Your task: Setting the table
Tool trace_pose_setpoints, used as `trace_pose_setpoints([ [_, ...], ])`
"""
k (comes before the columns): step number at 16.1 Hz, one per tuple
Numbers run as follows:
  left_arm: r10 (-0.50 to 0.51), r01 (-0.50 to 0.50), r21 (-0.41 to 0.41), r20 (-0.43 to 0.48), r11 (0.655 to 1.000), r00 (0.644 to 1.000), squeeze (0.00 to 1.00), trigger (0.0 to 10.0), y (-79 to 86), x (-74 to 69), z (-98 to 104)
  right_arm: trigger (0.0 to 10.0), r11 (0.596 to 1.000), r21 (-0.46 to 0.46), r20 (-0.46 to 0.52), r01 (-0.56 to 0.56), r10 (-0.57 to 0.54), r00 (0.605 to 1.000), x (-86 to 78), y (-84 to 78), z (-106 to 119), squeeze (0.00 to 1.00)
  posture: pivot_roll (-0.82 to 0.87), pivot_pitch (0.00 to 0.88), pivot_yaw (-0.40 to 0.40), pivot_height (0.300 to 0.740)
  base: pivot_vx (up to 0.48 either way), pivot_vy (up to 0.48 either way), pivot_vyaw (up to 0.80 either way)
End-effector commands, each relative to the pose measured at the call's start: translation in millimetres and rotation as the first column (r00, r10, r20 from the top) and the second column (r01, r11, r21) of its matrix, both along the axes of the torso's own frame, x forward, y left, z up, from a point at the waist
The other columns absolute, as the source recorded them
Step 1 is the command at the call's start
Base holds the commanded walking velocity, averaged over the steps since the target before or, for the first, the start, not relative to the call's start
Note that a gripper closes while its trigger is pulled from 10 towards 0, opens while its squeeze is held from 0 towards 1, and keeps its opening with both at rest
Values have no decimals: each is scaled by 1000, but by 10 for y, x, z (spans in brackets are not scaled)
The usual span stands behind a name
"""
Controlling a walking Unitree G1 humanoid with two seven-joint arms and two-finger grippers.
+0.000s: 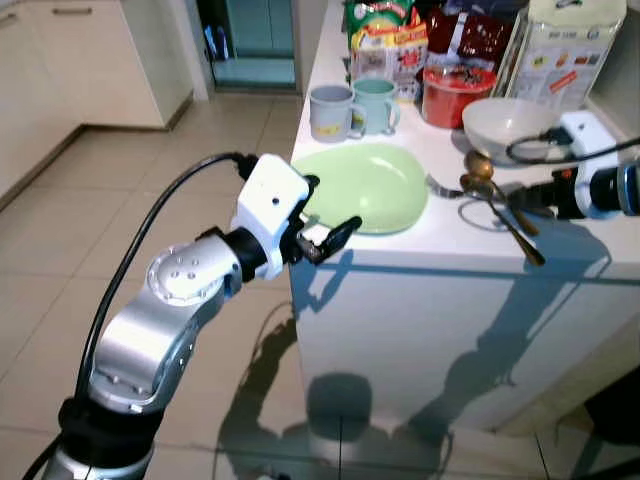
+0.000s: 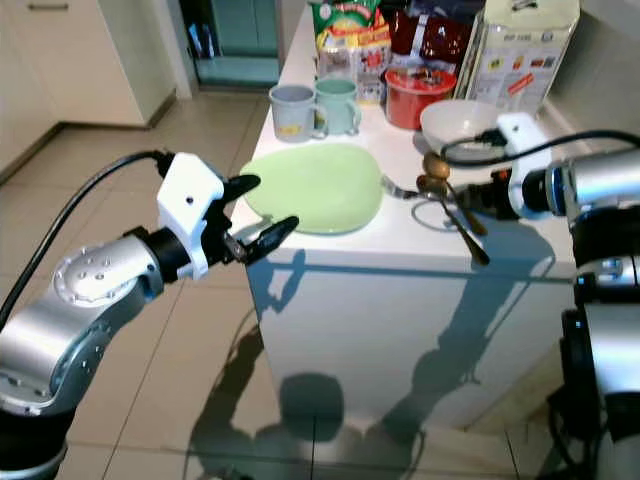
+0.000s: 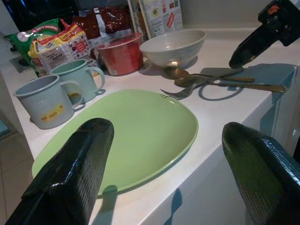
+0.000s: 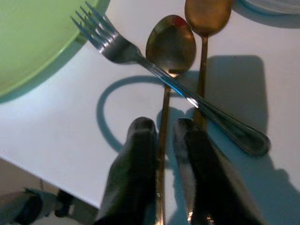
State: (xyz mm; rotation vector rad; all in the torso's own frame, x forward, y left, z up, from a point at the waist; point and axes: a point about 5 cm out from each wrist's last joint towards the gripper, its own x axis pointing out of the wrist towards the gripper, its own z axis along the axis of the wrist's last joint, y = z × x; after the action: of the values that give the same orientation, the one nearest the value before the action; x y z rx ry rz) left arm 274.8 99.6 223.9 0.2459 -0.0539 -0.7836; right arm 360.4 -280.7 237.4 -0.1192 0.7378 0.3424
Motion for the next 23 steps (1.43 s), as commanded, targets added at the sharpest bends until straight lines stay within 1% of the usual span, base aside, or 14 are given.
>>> trace_pose_setpoints([
  [1, -4, 4, 9, 8, 1000, 1000, 0, 10000, 2, -14, 9, 10000, 999, -35, -12, -1, 1, 1000, -54, -26, 50, 1000, 36, 0, 36, 740, 0, 0, 0],
  [3, -6, 6, 11, 8, 1000, 1000, 0, 10000, 3, -10, 13, 10000, 999, -41, -33, -4, 2, 999, -102, -14, 39, 1000, 38, 0, 36, 740, 0, 0, 0],
  [10, 5, -5, 18, 15, 1000, 1000, 0, 10000, 38, 37, 41, 10000, 998, -63, -83, 10, -15, 996, -168, 86, -9, 1000, 43, 0, 28, 740, 0, 0, 0],
  [11, 2, -2, 16, 13, 1000, 1000, 0, 10000, 31, 42, 44, 10000, 997, -80, -112, 17, -26, 993, -188, 99, -52, 898, 43, 0, 27, 740, 0, 0, 0],
  [12, -3, 3, 15, 11, 1000, 1000, 0, 10000, 24, 41, 45, 10000, 995, -94, -135, 25, -38, 990, -202, 102, -90, 114, 43, 0, 27, 740, 0, 0, 0],
  [13, -4, 3, 14, 12, 1000, 1000, 0, 10000, 21, 42, 49, 10000, 994, -103, -140, 36, -50, 989, -205, 98, -104, 0, 42, 0, 25, 740, 0, 0, 0],
  [17, -5, 5, 8, 9, 1000, 1000, 0, 10000, 19, 42, 49, 10000, 995, -88, -179, 47, -63, 982, -237, 128, -182, 0, 43, 0, 24, 740, 0, 0, 0],
  [21, -10, 10, -3, 7, 1000, 1000, 0, 10000, 3, 34, 48, 10000, 993, -86, -224, 78, -95, 970, -296, 76, -294, 0, 37, 0, 26, 740, 0, 0, 0],
  [22, -11, 11, -6, 7, 1000, 1000, 0, 10000, 2, 34, 48, 9490, 993, -84, -229, 82, -99, 968, -303, 70, -306, 0, 37, 0, 26, 740, 0, 0, 0],
  [23, -11, 12, -7, 6, 1000, 1000, 0, 10000, 1, 33, 47, 5882, 993, -82, -233, 87, -104, 967, -307, 63, -318, 0, 37, 0, 26, 740, 0, 0, 0],
])
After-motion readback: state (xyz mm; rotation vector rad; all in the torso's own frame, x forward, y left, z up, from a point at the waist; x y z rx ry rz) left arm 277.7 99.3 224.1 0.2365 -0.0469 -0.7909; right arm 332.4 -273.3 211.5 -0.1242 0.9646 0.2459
